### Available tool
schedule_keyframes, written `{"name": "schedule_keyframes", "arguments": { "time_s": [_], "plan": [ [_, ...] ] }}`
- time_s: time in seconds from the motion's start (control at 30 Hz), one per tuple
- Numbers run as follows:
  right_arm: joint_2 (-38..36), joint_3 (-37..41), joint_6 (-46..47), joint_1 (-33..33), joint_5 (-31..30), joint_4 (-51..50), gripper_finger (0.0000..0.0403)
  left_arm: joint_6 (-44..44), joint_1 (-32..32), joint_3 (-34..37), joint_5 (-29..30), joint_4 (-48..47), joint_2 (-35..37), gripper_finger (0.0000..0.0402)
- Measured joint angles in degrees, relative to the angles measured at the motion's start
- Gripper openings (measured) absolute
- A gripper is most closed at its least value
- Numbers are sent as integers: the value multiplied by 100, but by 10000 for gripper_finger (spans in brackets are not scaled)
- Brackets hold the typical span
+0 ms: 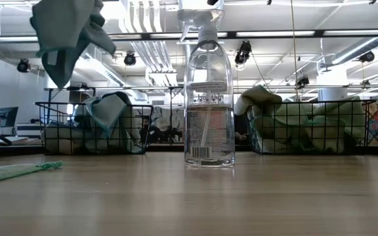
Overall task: Sort microfiber towel by color & place in baskets
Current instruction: Put the blue towel into the left wire basket
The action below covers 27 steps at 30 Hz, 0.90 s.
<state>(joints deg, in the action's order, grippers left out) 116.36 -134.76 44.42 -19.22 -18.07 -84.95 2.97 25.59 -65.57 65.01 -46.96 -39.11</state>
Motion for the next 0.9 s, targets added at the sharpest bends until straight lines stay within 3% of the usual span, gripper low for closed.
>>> {"name": "schedule_keyframes", "arguments": {
  "time_s": [0.2,0.53,0.63,0.77,0.9],
  "plan": [
    [0,0,57,-66,3,0,134,-66,-1118,-30,-107,-54,-214,153],
    [0,-2,96,-129,1,-23,134,82,-4123,-41,-2996,68,-567,153],
    [0,-2,96,-129,1,-68,134,258,-4869,-41,-3600,77,-883,153],
    [0,-2,143,-129,3,-229,134,292,-5564,-41,-4094,50,-1271,153],
    [0,-2,219,-146,1,-337,134,394,-6085,-41,-5001,-45,-1577,153]
  ]
}}
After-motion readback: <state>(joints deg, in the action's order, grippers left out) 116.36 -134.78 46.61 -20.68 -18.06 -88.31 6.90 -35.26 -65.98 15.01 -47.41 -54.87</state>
